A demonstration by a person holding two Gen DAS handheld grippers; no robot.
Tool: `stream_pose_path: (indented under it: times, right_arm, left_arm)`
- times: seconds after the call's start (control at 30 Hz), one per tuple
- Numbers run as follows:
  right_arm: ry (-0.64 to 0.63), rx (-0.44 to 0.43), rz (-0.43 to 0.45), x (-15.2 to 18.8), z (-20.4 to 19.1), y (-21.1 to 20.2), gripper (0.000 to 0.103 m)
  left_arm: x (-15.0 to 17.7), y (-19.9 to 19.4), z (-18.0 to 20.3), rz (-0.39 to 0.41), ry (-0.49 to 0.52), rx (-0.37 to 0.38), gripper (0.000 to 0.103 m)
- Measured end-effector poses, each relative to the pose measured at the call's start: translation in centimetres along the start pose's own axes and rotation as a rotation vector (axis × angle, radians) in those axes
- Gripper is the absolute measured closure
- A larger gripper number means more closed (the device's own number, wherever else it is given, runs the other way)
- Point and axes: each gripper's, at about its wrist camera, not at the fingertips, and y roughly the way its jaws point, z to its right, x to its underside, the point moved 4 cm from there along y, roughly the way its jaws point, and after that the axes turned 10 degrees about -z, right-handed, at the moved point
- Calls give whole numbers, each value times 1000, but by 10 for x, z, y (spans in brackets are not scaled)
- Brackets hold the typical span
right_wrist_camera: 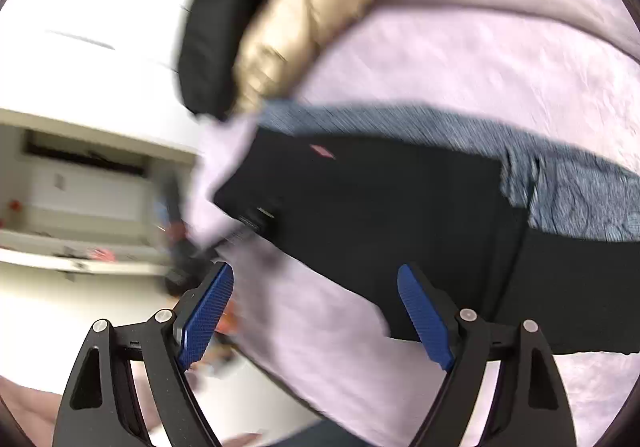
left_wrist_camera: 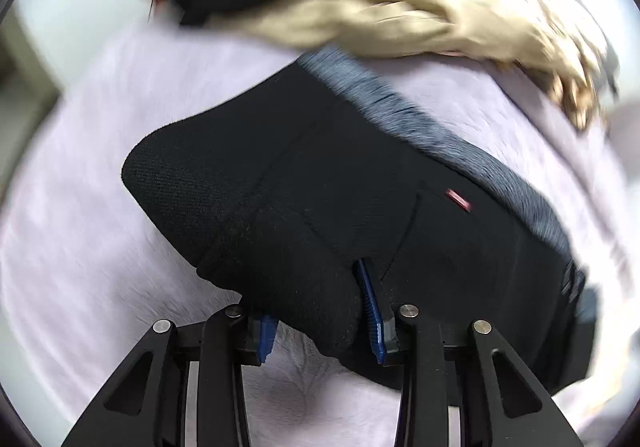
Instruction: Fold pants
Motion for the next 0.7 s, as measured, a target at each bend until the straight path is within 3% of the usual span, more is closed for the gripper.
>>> stream_pose_path:
  times: [0.1, 0.2, 0.23, 0.4, 0.57, 0.7]
  right_arm:
    - [-37, -22, 60, -25, -28, -22, 19]
    - [-45, -121, 42, -61, -51, -18, 19]
    - [-53, -108, 19, -73, -57, -10, 19]
    - [-171, 134, -295, -121, -94, 90, 18]
    - [-256, 207, -542, -120, -120, 186, 18]
    - [-396, 391, -670, -113, -128, 242, 18]
  left_arm:
    - [4, -9, 20, 68, 93, -102, 65]
    - [9, -8, 30, 104, 174, -198, 65]
    - [11, -7, 32, 111, 196, -224, 65]
    - [17, -9, 45, 165, 301, -345, 65]
    - [22, -7, 46, 184, 336, -400, 65]
    - [22, -7, 46, 193, 334, -404, 65]
